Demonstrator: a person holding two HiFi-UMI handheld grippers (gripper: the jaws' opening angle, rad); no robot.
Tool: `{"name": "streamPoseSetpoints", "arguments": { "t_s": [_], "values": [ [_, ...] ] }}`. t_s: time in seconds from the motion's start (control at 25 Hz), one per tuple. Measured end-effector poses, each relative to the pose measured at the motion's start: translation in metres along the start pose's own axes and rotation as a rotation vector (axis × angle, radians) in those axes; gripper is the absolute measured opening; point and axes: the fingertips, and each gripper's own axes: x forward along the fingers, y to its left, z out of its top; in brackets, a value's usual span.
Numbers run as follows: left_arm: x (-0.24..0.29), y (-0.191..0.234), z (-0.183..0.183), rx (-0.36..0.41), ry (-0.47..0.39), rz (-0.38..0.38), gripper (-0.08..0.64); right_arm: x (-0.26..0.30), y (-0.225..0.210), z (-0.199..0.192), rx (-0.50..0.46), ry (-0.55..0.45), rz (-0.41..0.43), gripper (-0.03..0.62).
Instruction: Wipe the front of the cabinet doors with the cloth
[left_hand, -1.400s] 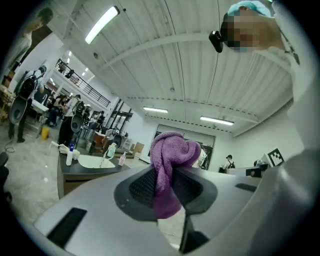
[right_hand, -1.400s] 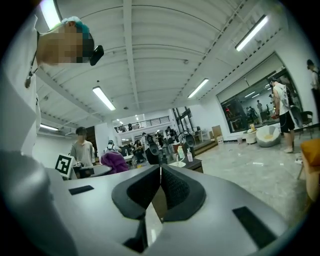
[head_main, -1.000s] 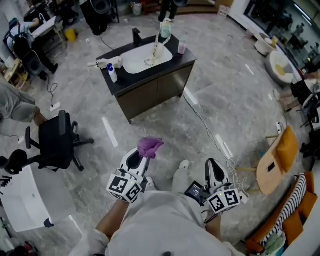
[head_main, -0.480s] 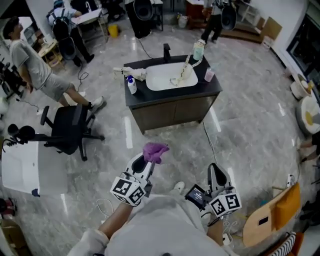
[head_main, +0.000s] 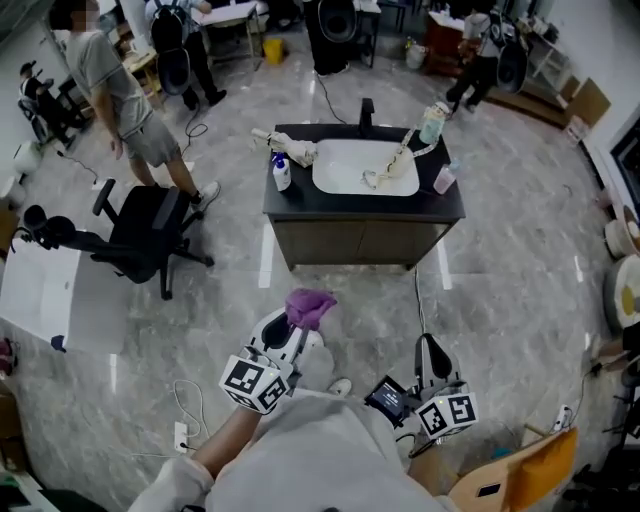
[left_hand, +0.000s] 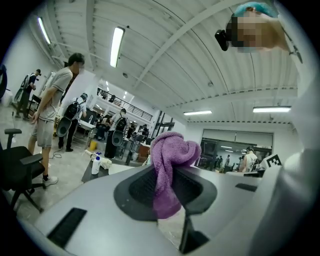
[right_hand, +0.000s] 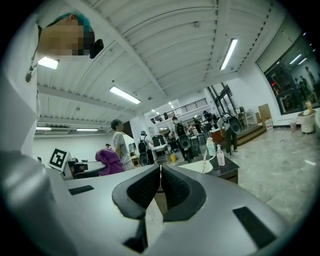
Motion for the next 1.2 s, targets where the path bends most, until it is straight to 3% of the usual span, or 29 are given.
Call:
{"name": "streamPoseSetpoints", "arguments": {
  "t_s": [0.28, 0.4, 0.6, 0.92, 1.2],
  "values": [
    [0.084, 0.016, -0.015, -0.044, 0.048, -0.074, 0.08, 0.058, -0.023, 0.038, -0.047, 0.005, -0.006, 0.029],
    [0.13, 0.015, -0.006, -0.048, 0.029, -0.144, 0.08, 0.079, -0.042, 0.056, -0.084, 0.0, -0.018, 0.029],
    [0.177, 0.024, 0.021, -0.026, -0.021, -0.226, 0.08, 0.11, -0.07, 0.072, -0.056, -0.034, -0.053, 0.029],
    [0.2, 0.083, 0.01, -0.053, 0.027, -0.077, 0.08, 0.168, -0.096, 0.061, -0.035, 0.035, 0.022, 0.029],
    [0.219, 0.09, -0.032, -0.04, 0.098, 0.066, 0.08, 0.216, -0.142, 0.017, -0.058, 0.153, 0.16, 0.029]
  ]
}}
